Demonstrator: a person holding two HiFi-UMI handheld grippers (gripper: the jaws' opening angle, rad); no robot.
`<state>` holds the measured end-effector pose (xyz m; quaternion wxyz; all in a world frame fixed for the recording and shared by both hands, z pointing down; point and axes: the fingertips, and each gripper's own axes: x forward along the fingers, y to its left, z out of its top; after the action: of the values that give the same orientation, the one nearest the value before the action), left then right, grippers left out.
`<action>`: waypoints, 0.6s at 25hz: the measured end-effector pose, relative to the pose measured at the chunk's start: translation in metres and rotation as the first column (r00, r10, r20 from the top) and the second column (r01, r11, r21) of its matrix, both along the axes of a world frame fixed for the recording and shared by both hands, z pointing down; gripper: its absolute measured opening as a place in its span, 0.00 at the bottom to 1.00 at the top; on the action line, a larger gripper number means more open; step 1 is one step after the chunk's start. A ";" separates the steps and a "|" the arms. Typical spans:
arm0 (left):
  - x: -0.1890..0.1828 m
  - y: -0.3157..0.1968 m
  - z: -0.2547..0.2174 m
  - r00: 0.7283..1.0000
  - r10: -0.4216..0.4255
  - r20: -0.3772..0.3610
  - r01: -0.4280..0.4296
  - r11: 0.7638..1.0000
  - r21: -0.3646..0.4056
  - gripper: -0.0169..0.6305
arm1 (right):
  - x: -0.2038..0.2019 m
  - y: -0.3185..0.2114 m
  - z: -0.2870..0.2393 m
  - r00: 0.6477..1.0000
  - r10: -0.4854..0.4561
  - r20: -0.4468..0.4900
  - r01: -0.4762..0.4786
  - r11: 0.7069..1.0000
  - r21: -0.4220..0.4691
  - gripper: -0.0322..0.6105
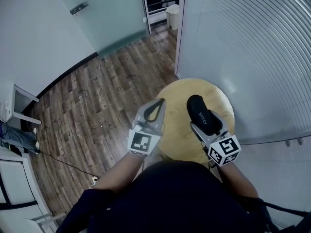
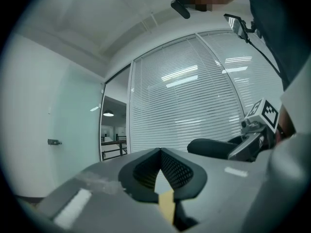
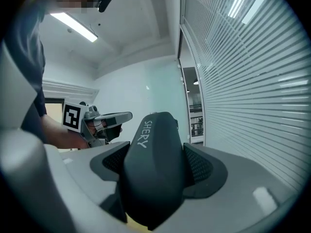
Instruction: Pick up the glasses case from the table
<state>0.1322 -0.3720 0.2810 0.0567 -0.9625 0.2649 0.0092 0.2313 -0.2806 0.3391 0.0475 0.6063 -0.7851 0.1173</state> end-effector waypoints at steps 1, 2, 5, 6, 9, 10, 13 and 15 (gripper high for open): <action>0.001 0.000 -0.001 1.000 0.005 0.001 -0.005 1.000 0.005 0.03 | 0.001 -0.001 -0.001 1.000 0.002 -0.001 -0.002 1.000 0.006 0.60; 0.003 0.000 0.000 1.000 0.009 0.005 -0.009 1.000 0.008 0.03 | 0.003 -0.003 -0.002 1.000 0.006 -0.001 -0.006 1.000 0.012 0.60; 0.002 -0.001 -0.001 0.999 0.021 0.032 -0.022 1.000 0.022 0.03 | 0.004 -0.005 -0.009 1.000 0.013 0.000 -0.013 1.000 0.026 0.60; 0.001 0.000 -0.002 0.998 0.029 0.049 -0.031 0.999 0.033 0.03 | 0.002 -0.005 -0.014 1.000 0.014 0.001 -0.014 0.999 0.032 0.60; -0.002 0.002 -0.005 0.998 0.037 0.060 -0.040 0.999 0.037 0.03 | 0.001 -0.005 -0.024 1.000 0.024 0.009 -0.025 0.998 0.052 0.60; -0.002 0.002 -0.007 0.998 0.034 0.051 -0.036 0.999 0.029 0.03 | 0.001 -0.006 -0.025 1.000 0.027 0.011 -0.028 0.998 0.058 0.60; 0.004 0.000 -0.007 0.999 0.034 0.041 -0.035 0.999 0.019 0.03 | 0.005 -0.011 -0.023 0.999 0.028 0.015 -0.029 0.998 0.064 0.60; 0.006 0.002 -0.007 0.998 0.042 0.045 -0.043 0.999 0.025 0.03 | 0.006 -0.011 -0.021 0.999 0.029 0.019 -0.030 0.998 0.063 0.60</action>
<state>0.1377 -0.3704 0.2735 0.0747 -0.9671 0.2430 -0.0075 0.2369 -0.2918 0.3182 0.0196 0.6179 -0.7799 0.0985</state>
